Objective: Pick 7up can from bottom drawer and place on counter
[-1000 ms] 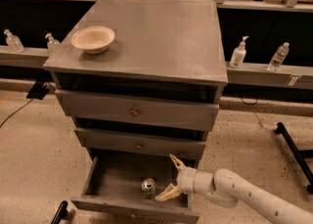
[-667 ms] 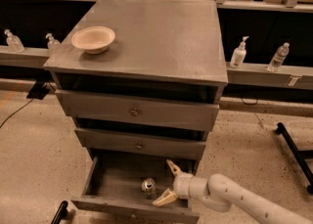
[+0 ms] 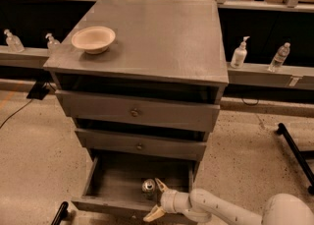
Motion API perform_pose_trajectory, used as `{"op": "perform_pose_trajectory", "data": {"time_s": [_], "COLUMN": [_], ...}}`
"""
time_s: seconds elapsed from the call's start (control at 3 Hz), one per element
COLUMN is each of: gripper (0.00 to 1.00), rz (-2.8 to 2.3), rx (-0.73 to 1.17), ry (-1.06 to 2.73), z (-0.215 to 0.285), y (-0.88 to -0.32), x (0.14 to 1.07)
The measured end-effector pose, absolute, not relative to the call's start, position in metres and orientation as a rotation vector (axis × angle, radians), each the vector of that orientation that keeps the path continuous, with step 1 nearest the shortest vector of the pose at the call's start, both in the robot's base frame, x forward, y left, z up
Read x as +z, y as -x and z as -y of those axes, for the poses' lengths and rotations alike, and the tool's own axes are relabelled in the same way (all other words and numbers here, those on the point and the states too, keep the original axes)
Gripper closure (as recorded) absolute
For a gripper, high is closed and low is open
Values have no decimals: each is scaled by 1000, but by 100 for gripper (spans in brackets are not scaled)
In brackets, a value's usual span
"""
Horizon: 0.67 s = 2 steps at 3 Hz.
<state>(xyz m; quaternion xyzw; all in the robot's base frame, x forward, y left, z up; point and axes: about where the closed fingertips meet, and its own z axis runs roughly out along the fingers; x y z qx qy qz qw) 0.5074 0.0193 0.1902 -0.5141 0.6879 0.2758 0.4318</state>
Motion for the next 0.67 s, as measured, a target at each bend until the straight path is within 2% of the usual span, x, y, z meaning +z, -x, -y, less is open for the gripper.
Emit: {"op": "perform_pose_trajectory", "data": {"time_s": [0.67], "gripper": [0], "rz": [-1682], "rx": [736], "ry": [1287], "z": [-28], "y": [-508], "x": [202]}}
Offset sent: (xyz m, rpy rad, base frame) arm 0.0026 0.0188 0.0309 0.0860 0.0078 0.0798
